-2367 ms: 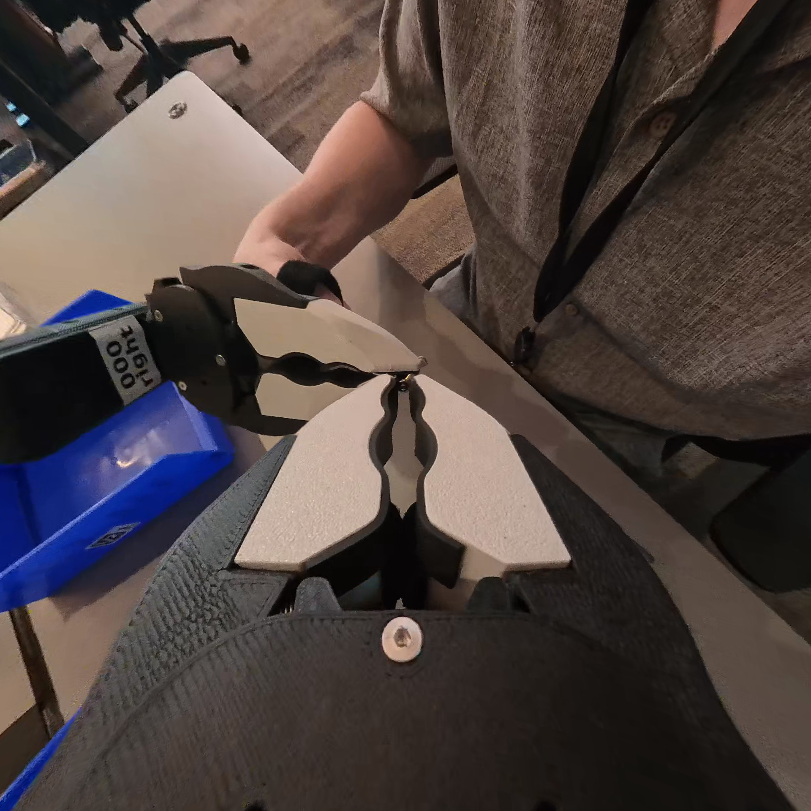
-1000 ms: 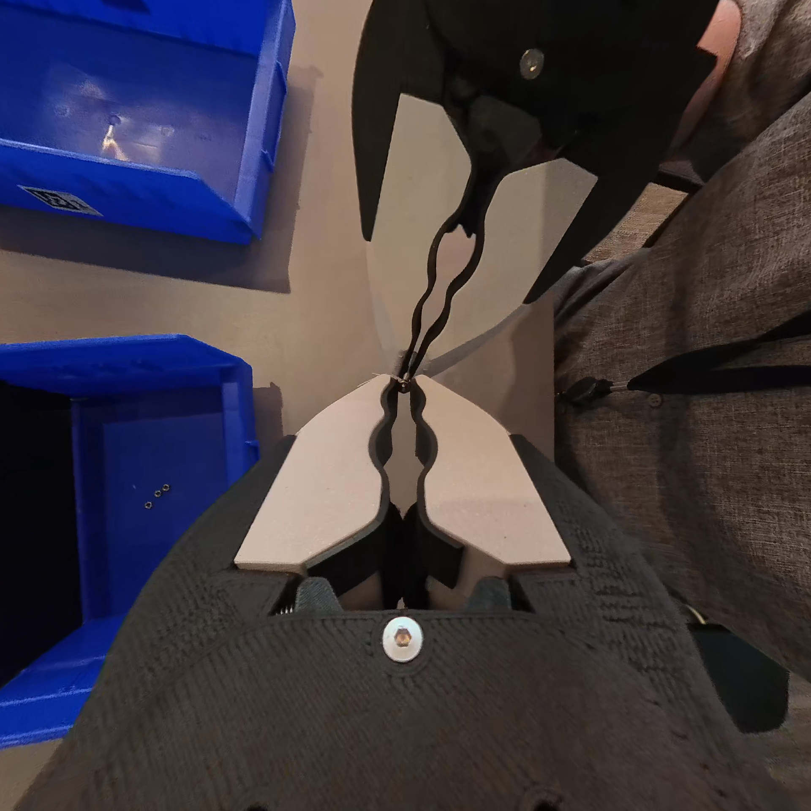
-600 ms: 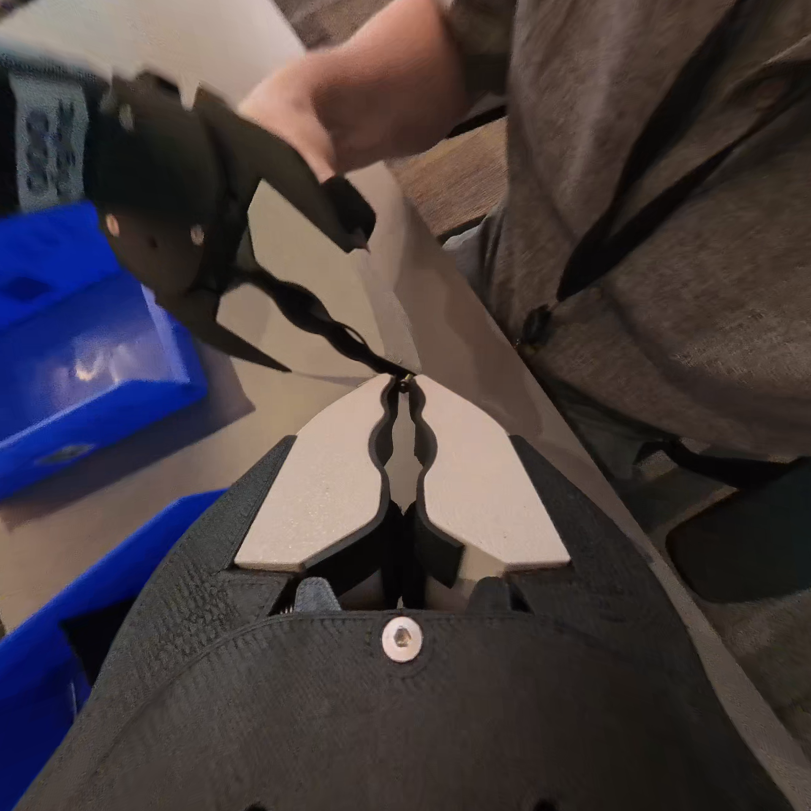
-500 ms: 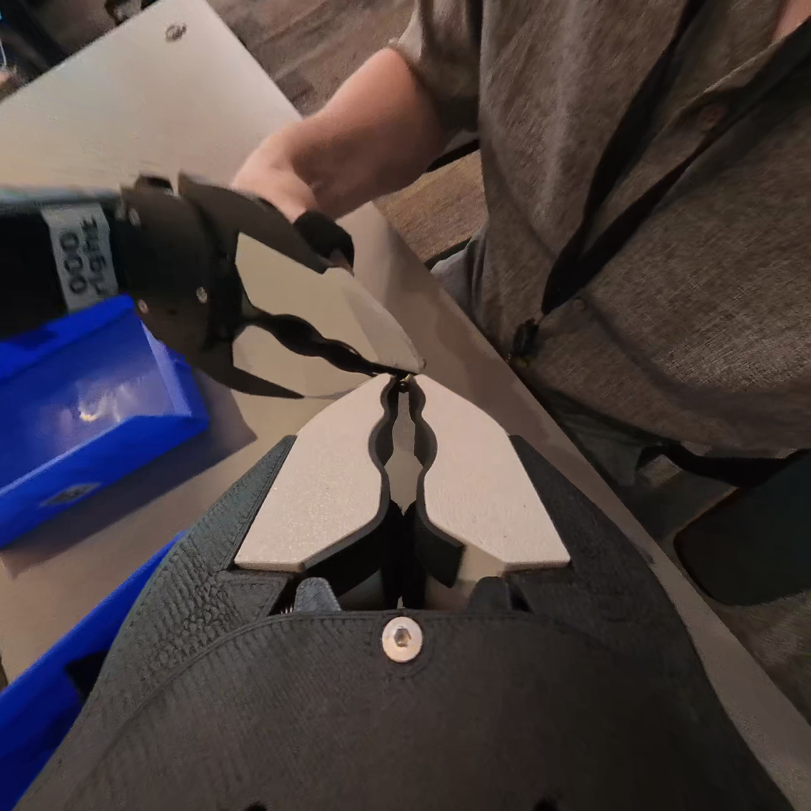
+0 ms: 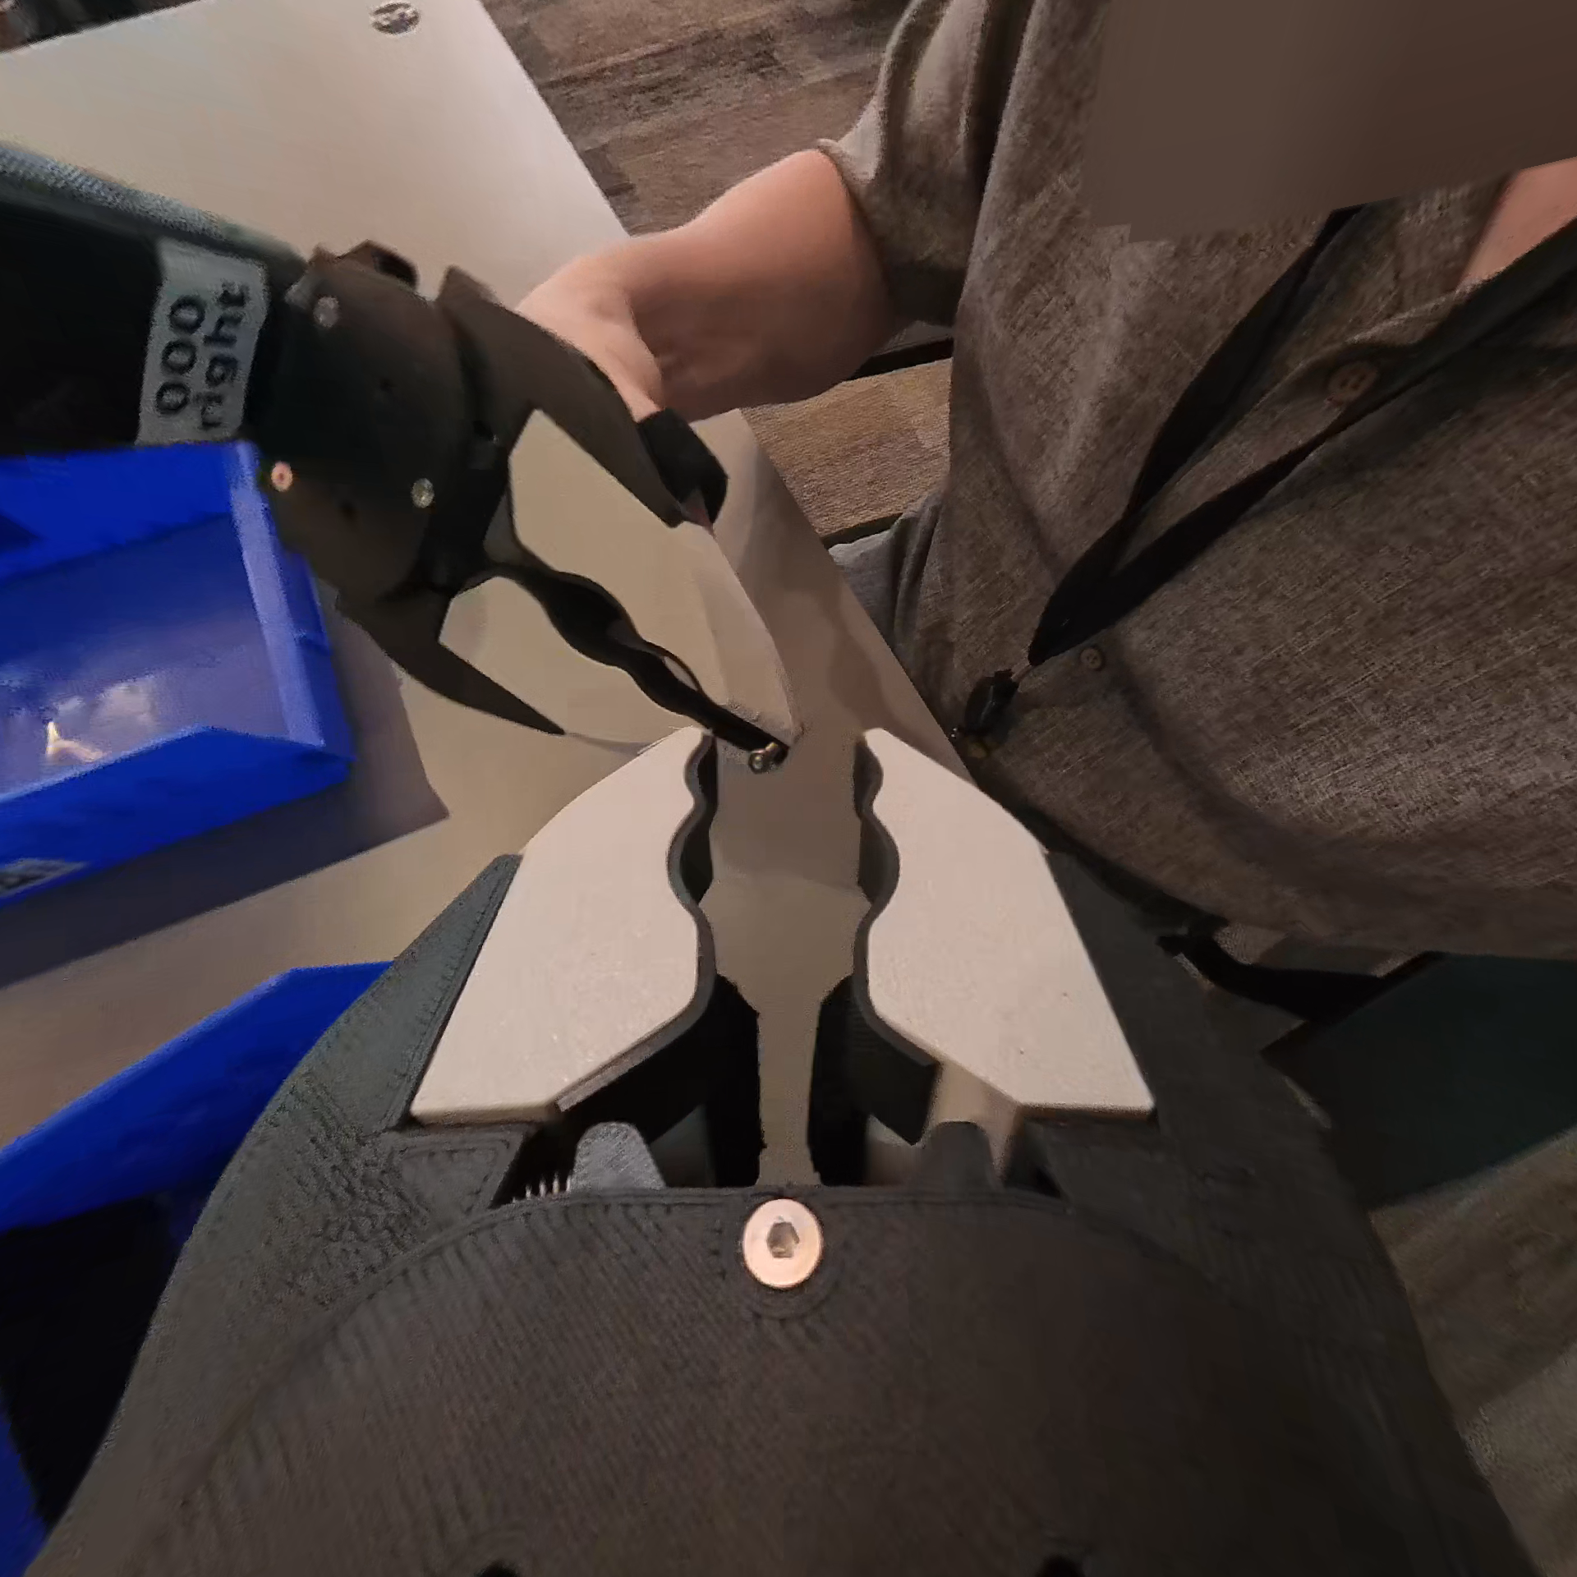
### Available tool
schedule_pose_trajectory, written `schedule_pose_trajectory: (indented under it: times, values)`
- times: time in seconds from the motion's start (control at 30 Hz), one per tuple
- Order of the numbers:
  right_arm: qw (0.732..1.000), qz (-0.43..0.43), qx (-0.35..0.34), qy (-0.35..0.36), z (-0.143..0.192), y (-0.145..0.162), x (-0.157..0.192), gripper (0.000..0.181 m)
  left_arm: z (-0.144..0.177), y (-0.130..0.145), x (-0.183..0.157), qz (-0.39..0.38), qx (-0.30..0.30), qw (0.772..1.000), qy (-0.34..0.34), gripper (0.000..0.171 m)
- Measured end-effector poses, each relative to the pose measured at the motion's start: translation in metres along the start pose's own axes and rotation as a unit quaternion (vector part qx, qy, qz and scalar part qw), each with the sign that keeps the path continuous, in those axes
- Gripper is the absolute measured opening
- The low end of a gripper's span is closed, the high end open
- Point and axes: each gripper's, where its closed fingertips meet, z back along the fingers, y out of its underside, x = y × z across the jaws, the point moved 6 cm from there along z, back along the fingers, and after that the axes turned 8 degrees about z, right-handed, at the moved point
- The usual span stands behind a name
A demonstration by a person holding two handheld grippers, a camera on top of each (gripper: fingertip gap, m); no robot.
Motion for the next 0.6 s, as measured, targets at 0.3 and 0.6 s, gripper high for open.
schedule_pose_trajectory:
  times: [0.3, 0.6]
  values:
    - [0.923, 0.151, 0.142, 0.325, 0.006, -0.003, -0.011, 0.002, 0.008, 0.019, 0.036, 0.201, 0.054, 0.966, -0.153, 0.016]
    - [0.88, 0.171, 0.198, 0.396, 0.0, -0.001, -0.017, 0.002, -0.009, 0.032, 0.04, 0.292, 0.066, 0.94, -0.164, 0.024]
